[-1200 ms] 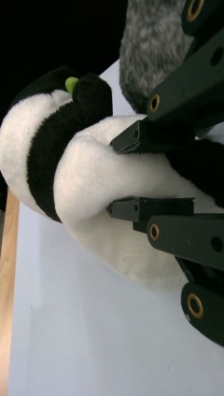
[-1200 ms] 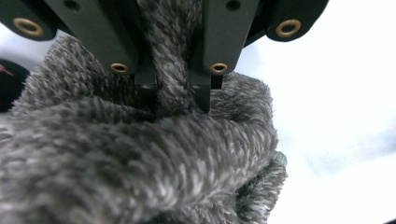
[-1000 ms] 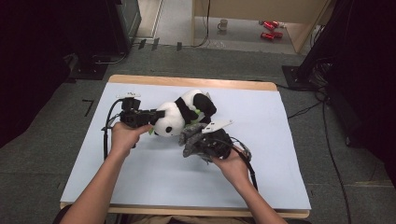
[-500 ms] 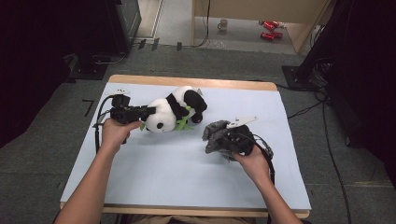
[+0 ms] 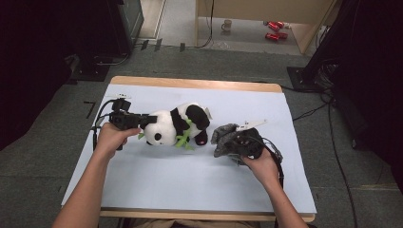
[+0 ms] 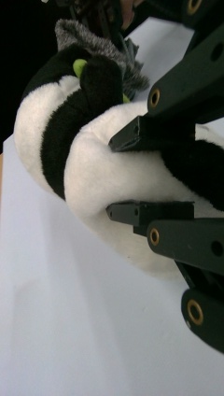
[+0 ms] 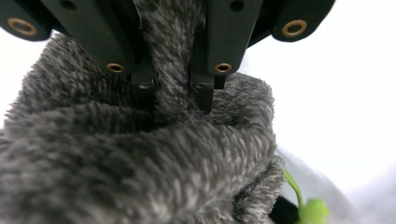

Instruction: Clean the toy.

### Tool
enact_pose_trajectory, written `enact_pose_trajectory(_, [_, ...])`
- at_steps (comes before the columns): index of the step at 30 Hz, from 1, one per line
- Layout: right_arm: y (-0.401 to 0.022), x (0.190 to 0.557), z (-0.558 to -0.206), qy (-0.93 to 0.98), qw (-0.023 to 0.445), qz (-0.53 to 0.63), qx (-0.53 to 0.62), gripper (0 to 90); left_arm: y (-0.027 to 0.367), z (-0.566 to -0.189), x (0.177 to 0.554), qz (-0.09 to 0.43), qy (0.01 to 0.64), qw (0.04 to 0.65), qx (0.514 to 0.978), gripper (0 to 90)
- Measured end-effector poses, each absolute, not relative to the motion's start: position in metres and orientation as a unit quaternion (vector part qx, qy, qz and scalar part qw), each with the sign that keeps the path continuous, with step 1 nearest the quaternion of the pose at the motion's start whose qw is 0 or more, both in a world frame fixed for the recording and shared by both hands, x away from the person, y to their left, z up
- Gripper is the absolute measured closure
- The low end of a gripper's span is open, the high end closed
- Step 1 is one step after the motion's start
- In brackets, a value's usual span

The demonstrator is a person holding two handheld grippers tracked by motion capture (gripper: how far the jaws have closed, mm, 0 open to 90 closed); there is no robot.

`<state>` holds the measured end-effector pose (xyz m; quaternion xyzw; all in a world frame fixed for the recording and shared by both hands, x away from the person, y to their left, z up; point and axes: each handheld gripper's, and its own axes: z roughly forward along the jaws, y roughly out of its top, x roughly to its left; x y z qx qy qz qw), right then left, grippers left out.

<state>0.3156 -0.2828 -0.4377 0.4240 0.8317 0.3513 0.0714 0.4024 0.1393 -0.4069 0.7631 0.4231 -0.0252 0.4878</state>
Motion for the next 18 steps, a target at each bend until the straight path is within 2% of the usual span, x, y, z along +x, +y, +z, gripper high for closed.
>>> enact_pose_trajectory(7, [-0.286, 0.322, -0.453, 0.83, 0.058, 0.346, 0.433, 72.6, 0.138, -0.412, 0.403, 0.069, 0.392, 0.515, 0.759, 52.5])
enact_pose_trajectory(15, [-0.283, 0.333, -0.468, 0.828, 0.054, 0.337, 0.445, 56.7, 0.146, -0.418, 0.415, 0.073, 0.406, 0.533, 0.739, 37.2])
enact_pose_trajectory(18, [-0.28, 0.336, -0.47, 0.828, 0.05, 0.334, 0.447, 52.7, 0.151, -0.415, 0.414, 0.078, 0.411, 0.541, 0.73, 36.3])
